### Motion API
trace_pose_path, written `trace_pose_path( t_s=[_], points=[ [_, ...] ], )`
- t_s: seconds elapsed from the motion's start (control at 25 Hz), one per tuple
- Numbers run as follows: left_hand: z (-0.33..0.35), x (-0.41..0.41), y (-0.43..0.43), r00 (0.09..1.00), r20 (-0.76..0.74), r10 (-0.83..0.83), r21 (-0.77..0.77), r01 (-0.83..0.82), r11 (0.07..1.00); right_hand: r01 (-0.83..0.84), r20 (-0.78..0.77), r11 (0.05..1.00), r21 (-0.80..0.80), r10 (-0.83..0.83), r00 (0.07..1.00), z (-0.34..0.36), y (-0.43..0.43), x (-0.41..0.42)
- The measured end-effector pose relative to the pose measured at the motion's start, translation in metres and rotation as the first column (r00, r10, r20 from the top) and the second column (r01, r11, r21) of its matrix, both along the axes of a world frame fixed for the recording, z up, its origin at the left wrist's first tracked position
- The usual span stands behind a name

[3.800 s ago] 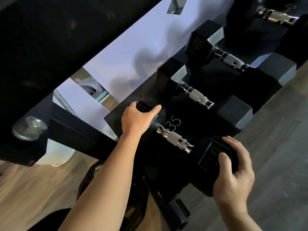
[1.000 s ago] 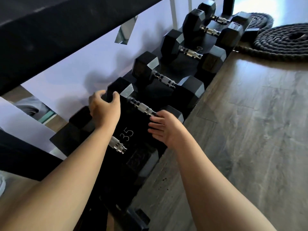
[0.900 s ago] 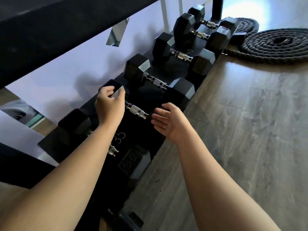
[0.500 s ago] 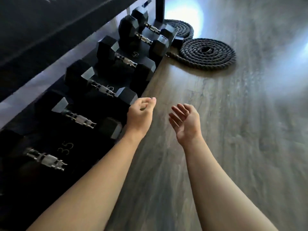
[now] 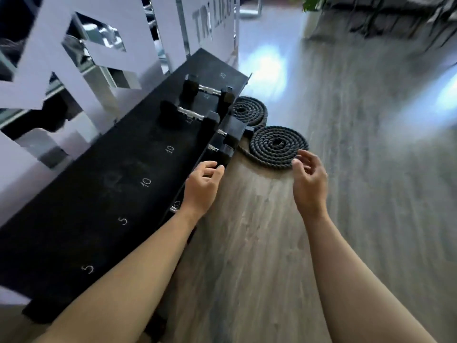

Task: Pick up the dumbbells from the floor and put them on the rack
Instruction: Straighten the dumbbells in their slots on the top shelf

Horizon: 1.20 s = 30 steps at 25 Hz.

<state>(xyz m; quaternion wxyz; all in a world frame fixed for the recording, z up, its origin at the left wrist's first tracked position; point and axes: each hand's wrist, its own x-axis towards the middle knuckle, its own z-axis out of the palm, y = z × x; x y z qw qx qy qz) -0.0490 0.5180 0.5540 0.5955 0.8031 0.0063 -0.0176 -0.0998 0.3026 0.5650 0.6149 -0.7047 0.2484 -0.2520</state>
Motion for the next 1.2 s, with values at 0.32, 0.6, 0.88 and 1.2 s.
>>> trace_pose_path(
  t_s=[0.32, 0.6, 0.88, 1.2],
  points=[
    [0.102, 0.104, 0.076, 0.924, 0.32, 0.207, 0.165, -0.269, 0.949, -0.283, 0.019, 0.883, -0.373, 0.313, 0.95, 0.104, 0.026, 0.138],
    [0.069, 0.252, 0.137, 0.89, 0.206, 0.408, 0.053, -0.426, 0.903, -0.387, 0.001, 0.894, -0.226, 0.398, 0.918, 0.078, 0.074, 0.311],
    [0.023, 0.374, 0.142, 0.838, 0.002, 0.545, 0.041, -0.545, 0.837, -0.35, -0.133, 0.933, 0.089, 0.359, 0.924, 0.027, 0.074, 0.462],
    [-0.052, 0.501, 0.089, 0.691, -0.183, 0.699, 0.143, -0.685, 0.714, -0.417, -0.313, 0.831, 0.367, 0.533, 0.786, -0.073, 0.045, 0.634]
  ],
)
